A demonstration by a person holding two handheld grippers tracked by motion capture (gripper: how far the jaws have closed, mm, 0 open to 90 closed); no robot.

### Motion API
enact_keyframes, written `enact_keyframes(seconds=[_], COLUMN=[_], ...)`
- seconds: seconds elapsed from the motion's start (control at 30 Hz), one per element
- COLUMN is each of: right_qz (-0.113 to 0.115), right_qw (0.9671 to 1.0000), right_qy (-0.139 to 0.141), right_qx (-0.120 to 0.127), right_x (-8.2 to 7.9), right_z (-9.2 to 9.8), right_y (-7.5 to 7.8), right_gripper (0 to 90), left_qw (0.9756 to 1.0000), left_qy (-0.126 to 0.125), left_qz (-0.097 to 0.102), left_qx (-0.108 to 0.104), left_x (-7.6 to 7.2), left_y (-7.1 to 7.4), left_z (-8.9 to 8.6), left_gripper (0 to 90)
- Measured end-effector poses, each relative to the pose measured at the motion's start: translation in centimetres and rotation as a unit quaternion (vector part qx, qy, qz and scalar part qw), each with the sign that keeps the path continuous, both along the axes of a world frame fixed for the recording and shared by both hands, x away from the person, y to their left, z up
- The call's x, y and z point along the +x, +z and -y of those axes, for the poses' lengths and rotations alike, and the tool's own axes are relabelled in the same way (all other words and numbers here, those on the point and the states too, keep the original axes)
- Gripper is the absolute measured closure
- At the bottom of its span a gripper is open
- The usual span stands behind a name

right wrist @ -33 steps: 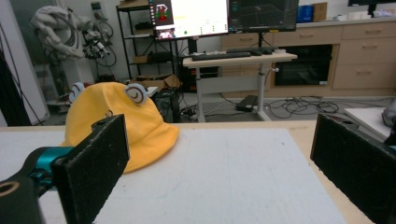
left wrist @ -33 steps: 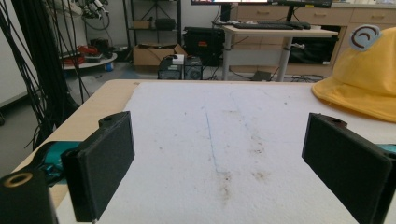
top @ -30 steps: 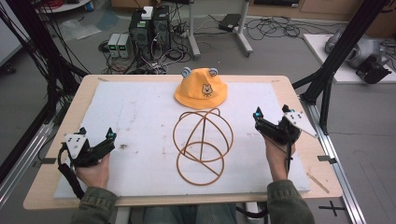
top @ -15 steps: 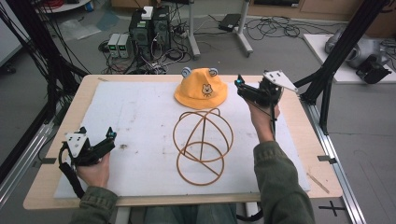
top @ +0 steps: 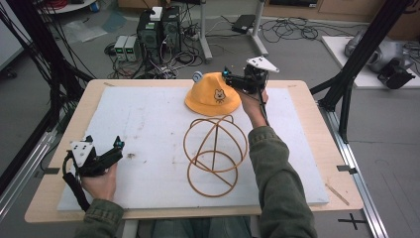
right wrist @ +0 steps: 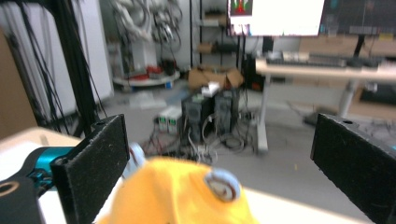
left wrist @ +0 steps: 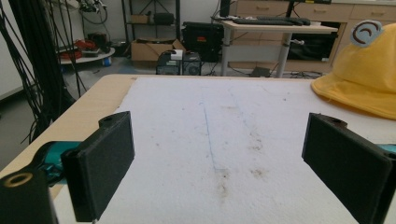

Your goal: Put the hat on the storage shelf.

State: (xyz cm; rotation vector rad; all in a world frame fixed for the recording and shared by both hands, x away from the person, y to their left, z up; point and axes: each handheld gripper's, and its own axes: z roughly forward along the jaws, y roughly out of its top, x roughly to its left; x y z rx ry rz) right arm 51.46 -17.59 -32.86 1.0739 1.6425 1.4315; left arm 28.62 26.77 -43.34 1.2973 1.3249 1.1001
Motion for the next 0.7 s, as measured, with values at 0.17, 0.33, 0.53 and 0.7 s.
enact_keyframes(seconds=[0.17,0.33,0.53,0.7], right_qz=[-0.044,-0.084,-0.119,-0.126], right_qw=[0.9982,0.9945,0.9920,0.9910], right_qy=[0.009,0.010,0.003,0.018], right_qx=[-0.038,-0.062,-0.041,-0.044], right_x=[1.9,3.0,3.7,3.6], right_z=[-2.1,-3.7,-3.5,-4.1], right_y=[-3.4,-6.2,-7.5,-7.7], right_gripper=[4.2,4.3,6.7,26.4], left_qw=[1.0000,1.0000,1.0000,1.0000], left_qy=[0.002,0.001,-0.001,-0.001], left_qz=[0.000,0.002,0.000,-0.001], left_qx=[-0.002,-0.007,0.000,0.000], left_x=[0.1,0.1,0.2,0.2], left_y=[-0.1,-0.1,-0.1,-0.1], left_z=[-0.1,-0.1,0.0,-0.1], left_gripper=[9.6,9.6,9.8,9.9])
